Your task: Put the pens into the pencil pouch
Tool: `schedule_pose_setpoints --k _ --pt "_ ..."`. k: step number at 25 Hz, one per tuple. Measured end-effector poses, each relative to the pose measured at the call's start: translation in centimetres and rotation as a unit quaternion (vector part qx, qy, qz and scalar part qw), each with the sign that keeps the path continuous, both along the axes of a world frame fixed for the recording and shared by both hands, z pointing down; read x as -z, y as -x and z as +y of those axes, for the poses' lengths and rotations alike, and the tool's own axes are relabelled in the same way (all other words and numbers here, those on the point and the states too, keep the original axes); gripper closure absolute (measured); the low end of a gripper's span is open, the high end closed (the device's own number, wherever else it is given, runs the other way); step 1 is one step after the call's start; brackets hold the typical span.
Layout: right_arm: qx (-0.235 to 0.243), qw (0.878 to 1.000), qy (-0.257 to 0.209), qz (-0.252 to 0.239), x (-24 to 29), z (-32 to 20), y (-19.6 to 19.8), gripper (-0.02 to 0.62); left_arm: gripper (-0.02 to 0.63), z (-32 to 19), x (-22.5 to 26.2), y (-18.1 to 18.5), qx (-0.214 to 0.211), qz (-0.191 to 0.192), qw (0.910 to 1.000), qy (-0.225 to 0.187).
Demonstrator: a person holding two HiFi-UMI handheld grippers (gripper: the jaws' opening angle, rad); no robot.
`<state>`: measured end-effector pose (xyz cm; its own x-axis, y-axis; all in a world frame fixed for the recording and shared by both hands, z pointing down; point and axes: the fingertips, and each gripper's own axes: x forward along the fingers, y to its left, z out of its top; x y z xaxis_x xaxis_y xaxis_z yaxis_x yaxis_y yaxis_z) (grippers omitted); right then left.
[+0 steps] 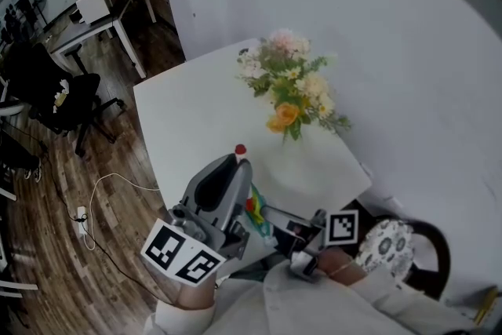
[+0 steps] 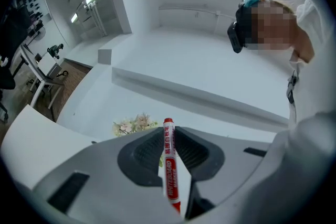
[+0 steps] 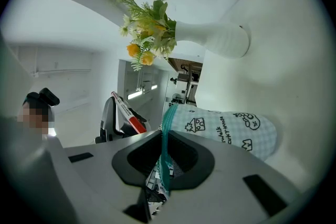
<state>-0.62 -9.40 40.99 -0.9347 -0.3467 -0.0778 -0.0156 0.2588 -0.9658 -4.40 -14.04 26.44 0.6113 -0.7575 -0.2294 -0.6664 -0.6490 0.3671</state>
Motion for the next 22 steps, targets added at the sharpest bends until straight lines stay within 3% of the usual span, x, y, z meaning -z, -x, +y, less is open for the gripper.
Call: schedule_pose_setpoints --k 4,13,22 --pt "-0.005 1.0 -0.001 -0.003 0.1 -0.1 -0.2 0.555 0.54 0.2 -0.5 -0.4 -0.005 -0.013 0.9996 -0.024" --pt "-0.008 1.0 -0.002 -0.008 0.3 -0.3 -0.3 0.557 0.54 0.6 -2.7 0.1 0.023 0.01 0.999 -0.037" --pt "-0.011 1.0 0.003 -0.006 0.2 -0.9 -0.5 0.555 0.54 0.8 -3.5 -0.6 0.024 -0.015 0.9988 -0.039"
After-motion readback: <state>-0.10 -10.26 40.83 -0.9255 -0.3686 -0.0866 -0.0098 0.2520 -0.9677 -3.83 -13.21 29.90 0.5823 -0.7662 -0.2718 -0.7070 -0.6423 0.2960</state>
